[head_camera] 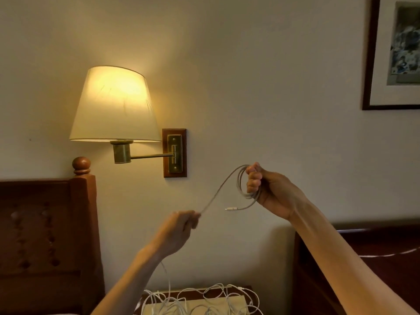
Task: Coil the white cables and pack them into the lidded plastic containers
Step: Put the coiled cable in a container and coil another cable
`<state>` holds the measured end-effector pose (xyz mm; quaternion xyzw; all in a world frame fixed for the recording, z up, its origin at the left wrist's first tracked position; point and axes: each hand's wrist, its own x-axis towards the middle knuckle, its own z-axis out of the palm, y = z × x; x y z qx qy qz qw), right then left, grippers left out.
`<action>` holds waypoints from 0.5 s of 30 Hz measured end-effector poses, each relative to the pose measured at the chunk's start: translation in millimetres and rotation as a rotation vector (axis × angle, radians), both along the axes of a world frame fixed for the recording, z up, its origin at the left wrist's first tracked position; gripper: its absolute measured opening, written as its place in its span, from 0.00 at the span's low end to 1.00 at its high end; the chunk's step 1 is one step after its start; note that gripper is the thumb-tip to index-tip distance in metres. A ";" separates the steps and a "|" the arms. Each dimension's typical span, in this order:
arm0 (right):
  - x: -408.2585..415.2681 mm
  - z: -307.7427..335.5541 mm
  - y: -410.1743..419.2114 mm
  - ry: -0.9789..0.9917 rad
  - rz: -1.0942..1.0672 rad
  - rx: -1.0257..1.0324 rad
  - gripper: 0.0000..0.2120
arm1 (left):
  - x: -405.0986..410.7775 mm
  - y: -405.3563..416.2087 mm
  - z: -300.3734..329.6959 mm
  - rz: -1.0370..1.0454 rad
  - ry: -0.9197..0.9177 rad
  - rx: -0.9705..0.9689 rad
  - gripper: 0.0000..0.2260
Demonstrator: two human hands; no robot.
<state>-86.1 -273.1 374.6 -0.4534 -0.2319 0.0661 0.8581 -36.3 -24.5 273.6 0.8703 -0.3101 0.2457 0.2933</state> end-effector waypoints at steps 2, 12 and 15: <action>3.7 -6.1 9.2 -0.047 -0.104 -0.115 0.14 | -19.6 -13.8 9.3 -0.011 0.029 0.313 0.13; -13.0 -39.2 39.1 -0.449 -0.366 -0.790 0.18 | -48.4 -25.5 73.6 -0.080 -0.507 0.254 0.19; -15.5 -34.0 39.5 -0.424 -0.334 -0.836 0.19 | -38.8 -20.7 68.1 -0.037 -0.536 0.212 0.21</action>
